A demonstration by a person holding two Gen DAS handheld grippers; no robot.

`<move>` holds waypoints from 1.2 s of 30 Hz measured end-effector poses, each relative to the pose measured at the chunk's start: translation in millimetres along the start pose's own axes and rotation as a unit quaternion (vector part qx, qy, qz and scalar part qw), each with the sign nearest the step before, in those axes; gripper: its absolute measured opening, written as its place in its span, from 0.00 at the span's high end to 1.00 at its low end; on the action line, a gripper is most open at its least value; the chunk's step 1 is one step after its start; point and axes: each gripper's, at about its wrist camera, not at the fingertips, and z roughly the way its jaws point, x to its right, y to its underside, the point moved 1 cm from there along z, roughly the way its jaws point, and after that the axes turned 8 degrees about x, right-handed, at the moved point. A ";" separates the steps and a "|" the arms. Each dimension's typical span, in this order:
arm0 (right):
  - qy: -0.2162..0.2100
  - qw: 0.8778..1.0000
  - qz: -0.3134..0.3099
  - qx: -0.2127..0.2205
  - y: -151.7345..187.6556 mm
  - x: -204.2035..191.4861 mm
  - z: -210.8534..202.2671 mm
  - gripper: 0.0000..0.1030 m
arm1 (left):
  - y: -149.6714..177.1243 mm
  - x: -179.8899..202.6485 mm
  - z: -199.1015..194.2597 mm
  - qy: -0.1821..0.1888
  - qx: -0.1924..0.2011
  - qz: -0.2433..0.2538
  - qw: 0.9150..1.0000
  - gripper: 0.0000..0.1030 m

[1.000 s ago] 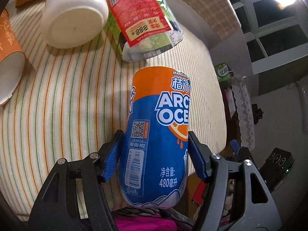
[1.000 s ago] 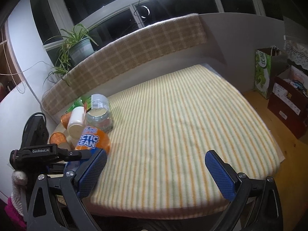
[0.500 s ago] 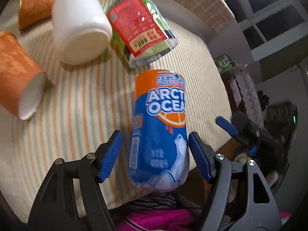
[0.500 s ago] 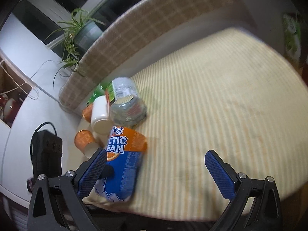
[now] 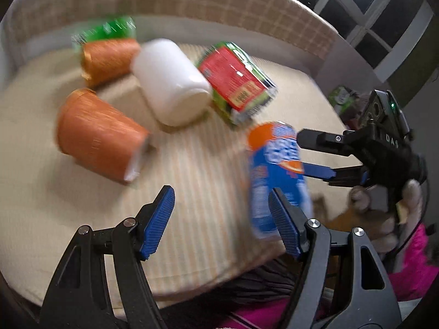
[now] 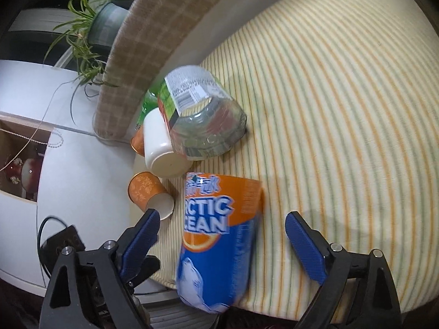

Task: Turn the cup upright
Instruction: 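Close the right gripper on the bottle while the left gripper holds it, then rotate the bottle cap-up with the right gripper while the left gripper opens and withdraws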

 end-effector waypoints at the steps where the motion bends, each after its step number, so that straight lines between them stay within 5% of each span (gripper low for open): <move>1: 0.001 1.000 0.001 -0.005 -0.3 0.0 0.9 0.14 | 0.2 -2.2 -3.6 -0.014 0.011 0.003 1.000 0.29; 15: 0.020 0.999 0.004 -0.034 -7.5 -5.0 23.7 0.35 | 12.4 -30.9 -16.1 -0.011 0.025 -0.046 0.999 0.29; 27: 0.036 0.994 -0.100 0.031 -5.0 -24.2 -13.6 0.38 | 12.3 -31.8 -22.4 -0.003 0.037 -0.055 0.998 0.29; 36: 0.098 0.950 -0.262 0.137 1.6 -60.2 -37.0 0.38 | 8.9 -23.8 -28.2 -0.003 0.049 -0.052 0.997 0.29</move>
